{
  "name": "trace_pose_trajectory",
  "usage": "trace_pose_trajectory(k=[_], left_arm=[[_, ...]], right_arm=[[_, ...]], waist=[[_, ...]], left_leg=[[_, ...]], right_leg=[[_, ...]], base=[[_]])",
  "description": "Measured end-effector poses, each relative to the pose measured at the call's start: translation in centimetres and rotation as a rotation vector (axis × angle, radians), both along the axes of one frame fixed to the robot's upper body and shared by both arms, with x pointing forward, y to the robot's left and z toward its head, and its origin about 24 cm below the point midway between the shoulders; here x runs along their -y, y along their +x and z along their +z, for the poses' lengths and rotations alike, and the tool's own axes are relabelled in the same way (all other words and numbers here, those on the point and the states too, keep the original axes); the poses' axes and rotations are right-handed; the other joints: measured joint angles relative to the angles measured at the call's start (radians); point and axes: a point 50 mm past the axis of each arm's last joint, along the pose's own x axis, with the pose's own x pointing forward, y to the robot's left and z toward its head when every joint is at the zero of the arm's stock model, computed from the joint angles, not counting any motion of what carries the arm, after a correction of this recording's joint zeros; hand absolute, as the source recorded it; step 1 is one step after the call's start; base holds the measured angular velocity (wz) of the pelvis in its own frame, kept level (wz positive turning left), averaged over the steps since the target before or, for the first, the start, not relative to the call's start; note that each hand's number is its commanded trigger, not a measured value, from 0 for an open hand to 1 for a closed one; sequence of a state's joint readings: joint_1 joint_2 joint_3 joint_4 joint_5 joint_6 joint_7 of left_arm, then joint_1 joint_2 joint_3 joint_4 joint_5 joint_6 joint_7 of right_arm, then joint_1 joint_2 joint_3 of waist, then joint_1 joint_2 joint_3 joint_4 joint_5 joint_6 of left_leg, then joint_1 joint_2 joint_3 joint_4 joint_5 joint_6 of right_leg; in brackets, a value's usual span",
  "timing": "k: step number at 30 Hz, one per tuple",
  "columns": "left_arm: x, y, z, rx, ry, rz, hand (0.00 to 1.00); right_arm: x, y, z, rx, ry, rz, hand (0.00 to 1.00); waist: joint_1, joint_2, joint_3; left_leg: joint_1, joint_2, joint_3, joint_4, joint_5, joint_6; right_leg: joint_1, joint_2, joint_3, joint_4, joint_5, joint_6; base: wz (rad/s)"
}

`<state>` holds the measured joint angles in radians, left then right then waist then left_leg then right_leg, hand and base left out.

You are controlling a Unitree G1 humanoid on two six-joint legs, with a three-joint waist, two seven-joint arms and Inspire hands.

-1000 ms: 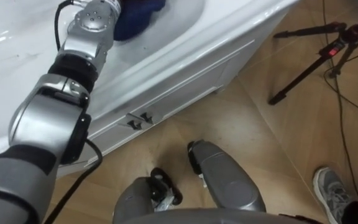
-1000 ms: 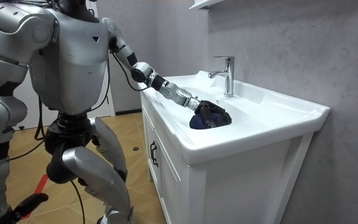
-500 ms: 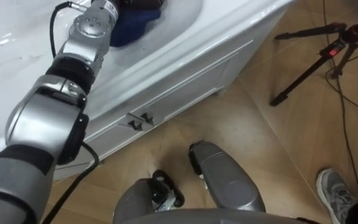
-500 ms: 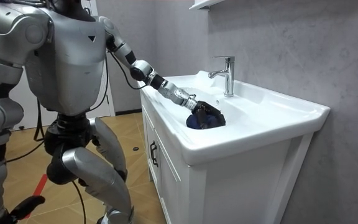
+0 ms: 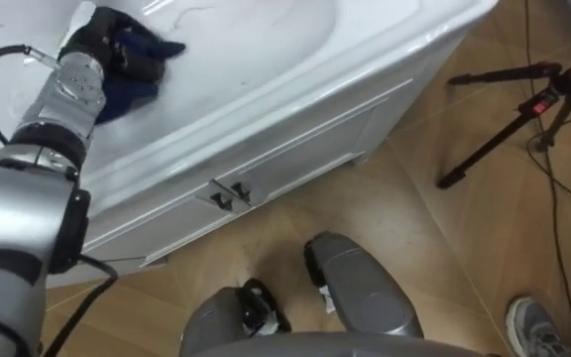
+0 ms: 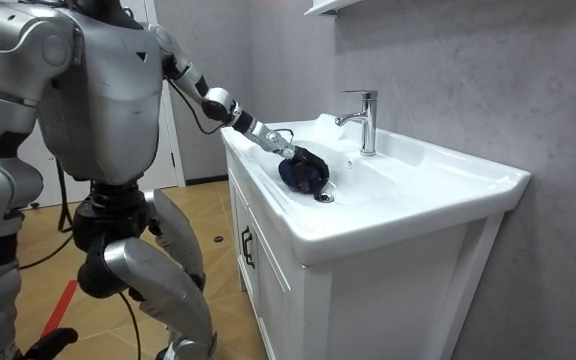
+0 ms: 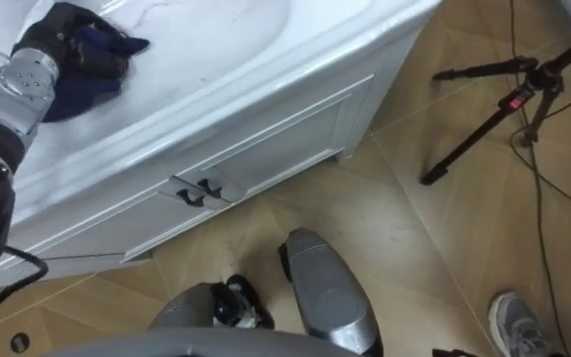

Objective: Wipe basin

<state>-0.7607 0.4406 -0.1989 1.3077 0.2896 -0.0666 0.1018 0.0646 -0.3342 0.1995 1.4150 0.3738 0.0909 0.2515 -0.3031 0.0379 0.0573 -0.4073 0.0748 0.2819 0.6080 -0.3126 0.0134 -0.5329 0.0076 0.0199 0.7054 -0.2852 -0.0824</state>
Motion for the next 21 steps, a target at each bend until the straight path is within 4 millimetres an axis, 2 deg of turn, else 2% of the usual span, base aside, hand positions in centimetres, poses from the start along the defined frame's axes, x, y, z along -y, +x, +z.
trace_pose_trajectory(k=[1, 3, 4, 6, 9, 14, 17, 21], left_arm=[[-0.3, -0.4, -0.4, -0.012, 0.005, 0.013, 1.00], [-1.5, -1.9, -1.7, -0.058, 0.038, 0.043, 1.00], [-1.8, -2.2, -1.9, -0.062, 0.041, 0.050, 1.00], [-2.3, -2.8, -2.4, -0.081, 0.089, 0.041, 1.00], [-2.4, -3.1, -2.7, -0.094, 0.122, 0.024, 1.00], [-2.6, -4.1, -3.4, -0.082, 0.100, 0.027, 1.00], [-2.7, -4.5, -3.7, -0.072, 0.095, 0.015, 1.00], [-2.5, -6.1, -5.1, -0.086, 0.115, -0.033, 1.00]], right_arm=[[0.1, -0.1, 0.0, 0.001, -0.005, -0.008, 0.00], [0.6, -0.7, 0.2, 0.000, -0.026, -0.032, 0.00], [0.7, -0.8, 0.3, 0.001, -0.031, -0.044, 0.00], [1.0, -1.0, 0.4, 0.004, -0.047, -0.066, 0.00], [1.0, -0.1, 0.4, 0.052, -0.052, -0.065, 0.00], [1.5, 1.4, 0.6, 0.136, -0.100, -0.099, 0.00], [1.7, 1.9, 0.8, 0.164, -0.120, -0.107, 0.00], [1.6, 2.4, 0.8, 0.192, -0.117, -0.092, 0.00]], waist=[[0.002, 0.002, -0.0023], [0.017, 0.012, -0.0232], [0.022, 0.013, -0.0242], [0.042, 0.021, -0.0326], [0.057, 0.028, -0.0372], [0.080, 0.029, -0.0378], [0.102, 0.033, -0.0420], [0.117, 0.039, -0.0469]], left_leg=[[0.006, 0.000, 0.000, -0.004, 0.000, 0.000], [0.033, -0.003, -0.002, -0.026, 0.002, -0.002], [0.038, -0.003, -0.003, -0.030, 0.002, -0.003], [0.055, -0.001, -0.008, -0.040, 0.003, -0.005], [0.079, 0.002, -0.016, -0.063, 0.009, -0.010], [0.130, 0.003, -0.007, -0.101, 0.017, -0.013], [0.157, 0.006, -0.007, -0.124, 0.025, -0.019], [0.221, 0.010, -0.029, -0.166, 0.037, -0.030]], right_leg=[[0.009, 0.000, -0.002, -0.005, 0.000, 0.000], [0.036, 0.001, -0.004, -0.026, 0.001, 0.002], [0.044, 0.002, -0.004, -0.031, 0.002, 0.002], [0.069, 0.006, -0.007, -0.051, 0.004, 0.003], [0.100, 0.013, -0.010, -0.090, 0.019, 0.002], [0.147, 0.020, -0.003, -0.128, 0.025, 0.002], [0.173, 0.029, -0.003, -0.164, 0.037, -0.001], [0.252, 0.042, -0.007, -0.232, 0.050, -0.010]], base=[[0.00], [0.00], [0.00], [0.00], [-0.01], [-0.06], [-0.05], [0.00]])
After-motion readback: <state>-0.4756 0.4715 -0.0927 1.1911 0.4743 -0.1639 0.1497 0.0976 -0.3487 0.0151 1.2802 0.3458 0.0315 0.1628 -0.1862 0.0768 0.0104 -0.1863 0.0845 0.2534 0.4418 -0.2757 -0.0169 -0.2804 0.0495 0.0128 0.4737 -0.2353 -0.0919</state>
